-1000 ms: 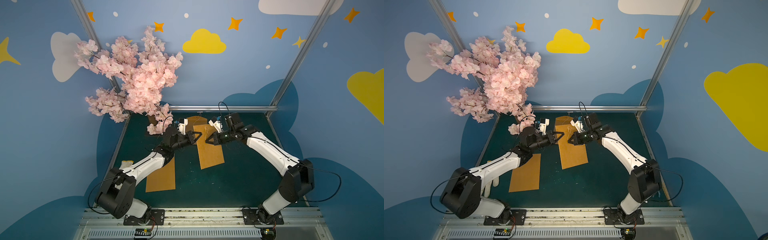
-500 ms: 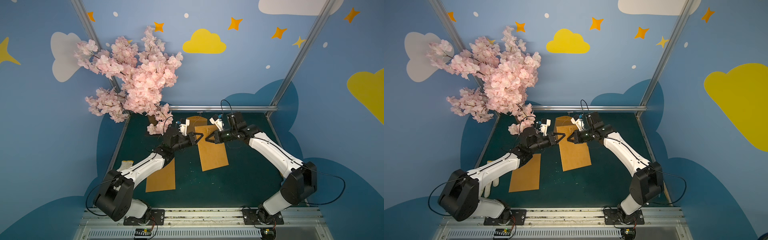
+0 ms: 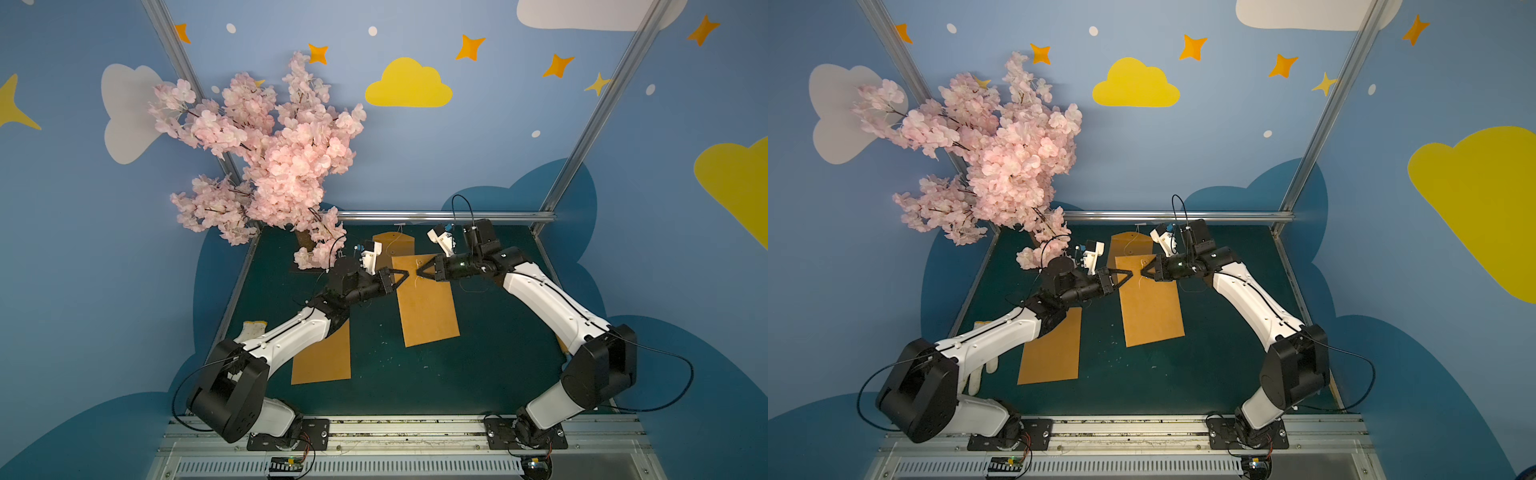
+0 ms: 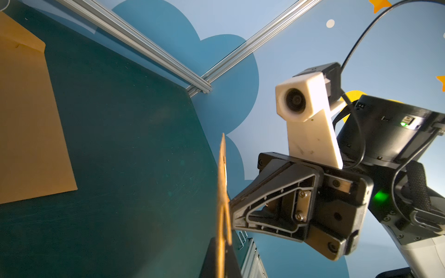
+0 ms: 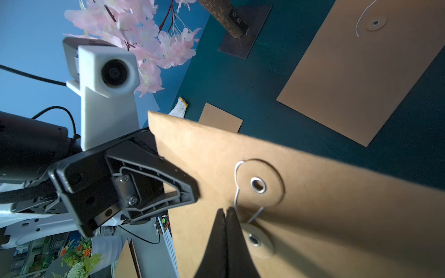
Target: Open the file bag
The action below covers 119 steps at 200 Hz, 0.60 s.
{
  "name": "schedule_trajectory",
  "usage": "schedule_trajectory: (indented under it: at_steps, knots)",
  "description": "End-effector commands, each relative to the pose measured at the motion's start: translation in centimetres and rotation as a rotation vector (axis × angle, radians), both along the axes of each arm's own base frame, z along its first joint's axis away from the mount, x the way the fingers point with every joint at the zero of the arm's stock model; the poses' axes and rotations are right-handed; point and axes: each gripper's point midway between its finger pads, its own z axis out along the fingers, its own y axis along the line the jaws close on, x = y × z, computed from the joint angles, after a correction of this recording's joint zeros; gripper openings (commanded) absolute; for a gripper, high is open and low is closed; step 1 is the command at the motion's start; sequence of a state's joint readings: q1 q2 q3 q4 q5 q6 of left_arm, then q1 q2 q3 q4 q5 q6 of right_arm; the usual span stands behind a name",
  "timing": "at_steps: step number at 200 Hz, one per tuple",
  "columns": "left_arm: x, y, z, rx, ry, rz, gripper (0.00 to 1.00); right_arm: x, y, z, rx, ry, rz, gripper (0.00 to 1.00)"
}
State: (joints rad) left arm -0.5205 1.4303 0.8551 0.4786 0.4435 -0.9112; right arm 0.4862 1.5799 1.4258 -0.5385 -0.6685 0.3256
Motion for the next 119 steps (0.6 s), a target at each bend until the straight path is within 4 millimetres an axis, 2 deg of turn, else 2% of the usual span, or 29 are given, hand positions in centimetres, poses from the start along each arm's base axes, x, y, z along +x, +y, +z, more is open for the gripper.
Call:
schedule_trajectory:
  at_steps: [1, 40, 79, 119]
  knots:
    - [0.0, 0.5, 1.5, 0.004, -0.071, 0.035, 0.02, -1.0, -0.4, 2.1, 0.009, -0.042, 0.004, 0.1]
    - [0.4, 1.1, 2.5, 0.031, -0.11, 0.08, 0.02, -2.2, -0.5, 1.2, -0.053, -0.054, 0.011, 0.26]
    - [0.3, 1.6, 2.9, 0.043, -0.137, 0.123, 0.03, -2.2, -0.2, 0.4, -0.11, -0.049, 0.009, 0.28]
    - [0.0, 0.8, 3.3, 0.072, -0.161, 0.126, 0.02, -1.8, 1.1, -0.5, -0.165, -0.04, 0.012, 0.28]
